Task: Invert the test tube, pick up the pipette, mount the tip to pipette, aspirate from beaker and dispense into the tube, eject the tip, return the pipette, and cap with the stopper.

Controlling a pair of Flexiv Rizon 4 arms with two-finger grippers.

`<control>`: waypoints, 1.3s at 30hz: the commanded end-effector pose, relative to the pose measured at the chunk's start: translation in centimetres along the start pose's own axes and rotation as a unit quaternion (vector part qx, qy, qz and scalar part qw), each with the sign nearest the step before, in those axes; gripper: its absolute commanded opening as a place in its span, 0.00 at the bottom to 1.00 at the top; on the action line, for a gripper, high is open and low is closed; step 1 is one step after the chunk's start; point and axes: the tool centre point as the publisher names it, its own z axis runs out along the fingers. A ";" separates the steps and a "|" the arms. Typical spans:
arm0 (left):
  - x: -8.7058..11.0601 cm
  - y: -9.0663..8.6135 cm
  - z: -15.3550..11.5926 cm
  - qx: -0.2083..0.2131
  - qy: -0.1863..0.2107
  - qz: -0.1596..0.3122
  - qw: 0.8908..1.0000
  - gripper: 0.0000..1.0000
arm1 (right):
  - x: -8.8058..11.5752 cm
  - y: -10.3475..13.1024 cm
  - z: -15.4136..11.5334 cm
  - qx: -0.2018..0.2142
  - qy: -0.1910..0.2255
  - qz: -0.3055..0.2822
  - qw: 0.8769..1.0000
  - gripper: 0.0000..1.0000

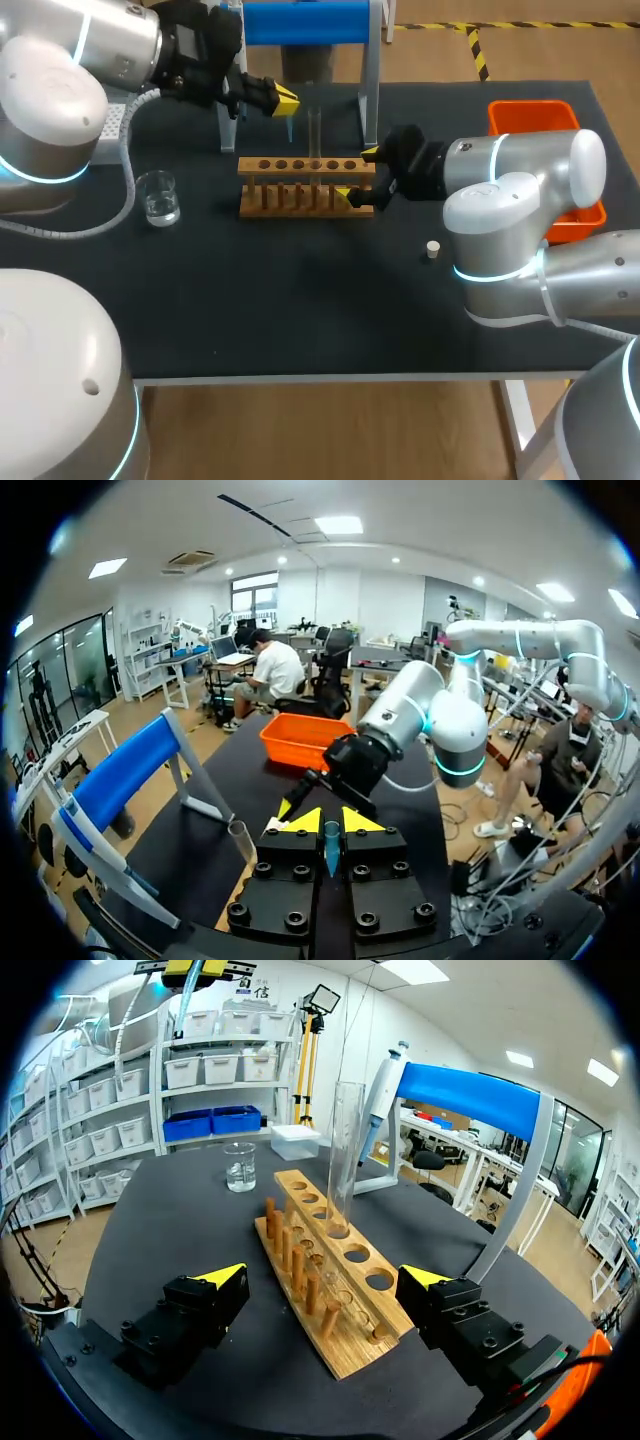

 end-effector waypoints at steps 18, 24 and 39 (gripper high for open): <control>0.2 -0.4 0.7 -0.028 -0.014 0.001 0.999 0.00 | 0.0 0.0 0.0 0.000 0.000 0.000 1.000 1.00; 0.2 -0.4 0.7 -0.028 -0.014 0.001 0.999 0.00 | 0.0 0.0 0.0 0.000 0.000 0.000 1.000 1.00; 0.2 -0.4 0.7 -0.028 -0.014 0.001 0.999 0.00 | 0.4 1.4 -6.8 -0.060 0.044 -0.013 0.997 1.00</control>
